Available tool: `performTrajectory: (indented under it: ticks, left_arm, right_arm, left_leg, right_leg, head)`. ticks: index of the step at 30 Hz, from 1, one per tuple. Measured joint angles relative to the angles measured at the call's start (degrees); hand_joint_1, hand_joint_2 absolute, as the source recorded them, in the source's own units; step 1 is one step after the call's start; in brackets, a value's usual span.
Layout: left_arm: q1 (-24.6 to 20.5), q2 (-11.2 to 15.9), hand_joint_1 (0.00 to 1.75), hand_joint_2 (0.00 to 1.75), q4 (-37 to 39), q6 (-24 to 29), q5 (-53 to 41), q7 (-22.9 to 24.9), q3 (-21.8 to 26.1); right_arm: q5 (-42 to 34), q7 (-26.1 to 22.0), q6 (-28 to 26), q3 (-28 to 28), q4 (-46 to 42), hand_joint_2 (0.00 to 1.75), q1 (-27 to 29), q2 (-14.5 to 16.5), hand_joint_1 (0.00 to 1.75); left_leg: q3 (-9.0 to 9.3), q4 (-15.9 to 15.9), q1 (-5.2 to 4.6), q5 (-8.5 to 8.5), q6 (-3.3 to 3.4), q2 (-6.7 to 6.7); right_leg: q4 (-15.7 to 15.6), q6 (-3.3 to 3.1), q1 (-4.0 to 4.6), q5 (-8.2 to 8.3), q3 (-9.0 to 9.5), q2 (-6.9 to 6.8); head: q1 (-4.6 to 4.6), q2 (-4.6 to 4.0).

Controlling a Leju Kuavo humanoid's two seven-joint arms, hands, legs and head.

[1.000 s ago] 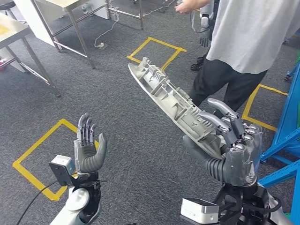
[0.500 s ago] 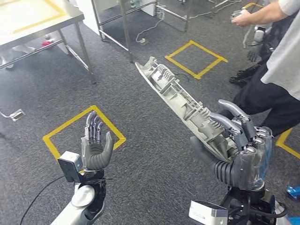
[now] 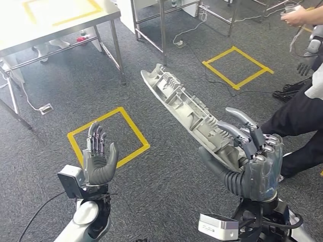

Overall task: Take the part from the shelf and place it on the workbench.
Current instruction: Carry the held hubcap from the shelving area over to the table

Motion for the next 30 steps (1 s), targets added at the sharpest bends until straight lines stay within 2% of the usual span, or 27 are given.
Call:
performTrajectory:
  ticks: [2,3,6,7,8,10,11,12,13,14,15,16,18,19,20,21,22,23,24,25,26,27,28,29,30]
  left_arm:
    - [-0.2,0.0,0.00,1.75,0.1,0.0,0.0,0.0,0.0]
    - [-0.4,0.0,0.00,1.75,0.1,0.0,-0.1,0.0,0.0]
    - [-0.4,-0.1,0.00,1.75,0.1,0.0,-0.1,0.0,0.0]
    - [-0.5,-0.1,0.00,1.75,0.1,0.0,-0.1,0.0,0.0]
    - [-0.6,-0.1,0.00,1.75,0.1,0.0,-0.2,0.0,0.0]
    - [-0.7,-0.2,0.00,1.75,0.2,-0.1,-0.2,0.0,0.0]
    - [-0.8,-0.3,0.00,1.75,0.3,-0.2,-0.2,0.0,0.0]
    - [-0.7,-0.3,0.00,1.75,0.4,-0.3,-0.2,0.0,0.0]
    - [-0.7,-0.3,0.00,1.75,0.4,-0.3,-0.2,0.0,0.0]
    - [-0.7,-0.3,0.00,1.75,0.5,-0.3,-0.2,0.0,0.0]
    - [-0.7,-0.4,0.00,1.75,0.5,-0.3,-0.2,0.0,0.0]
    - [-0.7,-0.4,0.00,1.75,0.5,-0.3,-0.2,0.0,0.0]
    - [-0.8,-0.4,0.00,1.75,0.6,-0.3,-0.2,0.0,0.0]
    - [-0.8,-0.4,0.00,1.75,0.6,-0.3,-0.2,0.0,0.0]
    - [-0.8,-0.4,0.00,1.75,0.6,-0.3,-0.2,0.0,0.0]
    - [-0.8,-0.4,0.00,1.75,0.7,-0.3,-0.1,0.0,0.0]
    - [-0.8,-0.4,0.00,1.75,0.7,-0.3,-0.1,0.0,0.0]
    - [-0.9,-0.4,0.00,1.75,0.8,-0.3,-0.1,0.0,0.0]
    - [-1.1,-0.4,0.00,1.75,0.9,-0.3,0.0,0.0,0.0]
    - [-1.3,-0.4,0.00,1.75,1.0,-0.3,0.1,0.0,0.0]
    - [-1.6,-0.4,0.00,1.75,1.1,-0.3,0.2,0.0,0.0]
    - [-1.7,-0.4,0.00,1.75,1.2,-0.2,0.3,0.0,0.0]
    - [-1.6,-0.4,0.00,1.75,1.3,-0.2,0.4,0.0,0.0]
    - [-1.6,-0.4,0.00,1.75,1.4,-0.1,0.4,0.0,0.0]
    - [-1.5,-0.3,0.00,1.75,1.5,0.0,0.4,0.0,0.0]
  right_arm:
    - [0.0,0.0,0.1,0.0,0.0,1.75,0.0,0.0,1.75]
    - [0.0,0.0,0.1,0.0,0.0,1.75,0.0,0.0,1.75]
    - [0.0,0.0,0.1,0.0,0.0,1.75,-0.1,0.0,1.75]
    - [0.0,0.0,0.1,0.0,0.0,1.75,-0.1,0.0,1.75]
    - [0.0,0.0,0.1,-0.1,0.0,1.75,-0.1,0.0,1.75]
    - [0.0,-0.1,0.1,-0.1,0.0,1.75,-0.1,-0.1,1.75]
    - [0.0,-0.1,0.1,-0.2,0.0,1.75,0.0,-0.2,1.75]
    - [0.0,-0.1,0.1,-0.2,0.0,1.75,0.0,-0.2,1.75]
    - [0.0,-0.1,0.1,-0.2,0.0,1.75,0.1,-0.2,1.75]
    - [0.0,-0.1,0.1,-0.2,0.0,1.75,0.1,-0.2,1.75]
    - [0.0,-0.1,0.1,-0.2,0.0,1.75,0.1,-0.2,1.75]
    - [0.0,-0.1,0.1,-0.2,0.0,1.75,0.1,-0.2,1.75]
    - [0.0,-0.2,0.1,-0.3,0.0,1.75,0.2,-0.3,1.75]
    - [0.0,-0.2,0.1,-0.3,0.0,1.75,0.2,-0.3,1.75]
    - [0.0,-0.2,0.1,-0.4,0.0,1.75,0.2,-0.3,1.75]
    - [0.0,-0.2,0.1,-0.4,0.0,1.75,0.1,-0.3,1.75]
    - [-0.1,-0.2,0.0,-0.4,0.0,1.75,0.1,-0.3,1.75]
    - [-0.2,-0.2,0.0,-0.4,0.0,1.75,0.1,-0.3,1.75]
    - [-0.4,-0.3,-0.1,-0.4,0.1,1.75,0.0,-0.4,1.75]
    - [-0.7,-0.4,-0.2,-0.5,0.2,1.75,0.0,-0.4,1.75]
    - [-1.0,-0.5,-0.3,-0.5,0.3,1.75,-0.1,-0.4,1.75]
    - [-1.4,-0.5,-0.4,-0.5,0.5,1.75,-0.3,-0.4,1.75]
    - [-1.7,-0.6,-0.5,-0.5,0.6,1.75,-0.4,-0.4,1.75]
    - [-1.8,-0.6,-0.5,-0.4,0.7,1.75,-0.5,-0.4,1.75]
    - [-2.0,-0.5,-0.5,-0.4,0.8,1.75,-0.6,-0.4,1.75]
  left_leg:
    - [3.58,-6.9,-0.43,2.08,0.54,1.82]
    - [4.32,-8.4,-0.67,2.17,0.95,2.24]
    - [4.50,-8.8,-0.88,1.89,2.24,0.48]
    - [4.74,-9.1,-0.76,1.94,2.57,-0.15]
    - [5.00,-9.3,-0.59,2.02,2.99,-0.74]
    - [5.29,-9.5,-0.46,2.04,3.51,-1.87]
    - [5.30,-9.4,-0.54,2.01,3.71,-2.55]
    - [5.33,-9.4,-0.63,1.98,3.76,-3.28]
    - [5.38,-9.4,-0.73,1.95,3.80,-4.08]
    - [5.45,-9.3,-0.80,1.93,3.81,-4.87]
    - [5.57,-9.3,-0.84,1.90,3.79,-5.73]
    - [5.65,-9.2,-0.83,1.84,3.75,-6.53]
    - [5.47,-9.0,-0.89,1.80,3.46,-8.02]
    - [5.19,-8.9,-0.83,1.88,3.19,-8.68]
    - [4.91,-8.9,-0.76,2.04,2.87,-9.35]
    - [4.71,-8.9,-0.75,2.23,2.50,-10.13]
    - [4.55,-8.8,-0.84,2.17,2.16,-10.04]
    - [4.27,-8.1,-1.01,1.75,1.82,-9.13]
    - [3.30,-6.1,-1.11,0.61,1.46,-7.38]
    - [1.68,-2.9,-1.01,-1.09,1.16,-5.06]
    - [-0.43,1.1,-0.84,-2.91,0.87,-3.33]
    - [-2.66,5.2,-0.61,-4.53,0.65,-2.16]
    - [-4.12,7.9,-0.45,-5.21,0.52,-1.64]
    - [-4.60,8.6,-0.32,-4.94,0.43,-1.39]
    - [-3.76,6.8,-0.22,-3.63,0.42,-1.19]
  right_leg:
    - [0.0,0.53,0.26,-0.39,0.31,-1.12]
    - [0.0,0.83,0.41,-0.58,0.47,-1.61]
    - [-0.3,1.84,0.39,-1.12,1.07,-2.88]
    - [0.2,2.17,0.26,-1.71,1.04,-2.13]
    - [1.9,2.41,0.15,-2.85,0.41,-0.70]
    - [9.0,2.53,0.15,-6.42,-2.85,2.73]
    - [13.3,2.51,0.22,-8.09,-5.06,3.55]
    - [16.5,2.47,0.29,-9.02,-6.88,3.87]
    - [17.9,2.37,0.32,-8.89,-7.85,3.99]
    - [17.4,2.19,0.32,-7.84,-7.95,4.09]
    - [14.5,1.93,0.32,-5.68,-6.91,4.47]
    - [10.3,1.62,0.31,-3.10,-5.31,5.69]
    - [2.9,1.04,0.13,0.16,-2.21,8.74]
    - [1.2,0.88,0.12,0.52,-1.41,9.70]
    - [0.7,0.79,0.15,0.31,-1.02,9.70]
    - [0.2,0.67,0.08,0.29,-0.66,8.97]
    - [0.0,0.48,0.00,0.41,-0.41,8.12]
    - [-0.4,0.28,-0.14,0.54,-0.11,7.30]
    - [-0.8,0.02,-0.25,0.66,0.19,6.28]
    - [-1.0,-0.14,-0.14,0.69,0.35,5.32]
    - [-1.0,-0.27,-0.06,0.66,0.38,4.40]
    - [-1.0,-0.37,0.03,0.59,0.38,3.41]
    - [-1.0,-0.38,0.06,0.51,0.39,2.51]
    - [-1.0,-0.37,0.06,0.41,0.43,1.68]
    - [-1.0,-0.29,0.05,0.29,0.52,0.99]
  head:
    - [-0.42,0.00]
    - [-0.40,0.00]
    - [0.10,0.00]
    - [0.25,0.00]
    - [0.49,0.00]
    - [1.38,0.00]
    - [1.80,0.00]
    - [2.12,0.00]
    - [2.29,0.00]
    - [2.42,0.00]
    - [2.58,0.00]
    - [2.77,0.00]
    - [2.99,0.00]
    - [2.99,0.00]
    - [2.90,0.00]
    - [2.80,0.00]
    - [2.71,0.00]
    - [2.46,0.00]
    - [2.00,0.00]
    - [1.60,0.00]
    - [1.19,0.00]
    - [0.86,0.00]
    - [0.69,0.00]
    - [0.49,0.00]
    - [0.21,0.00]
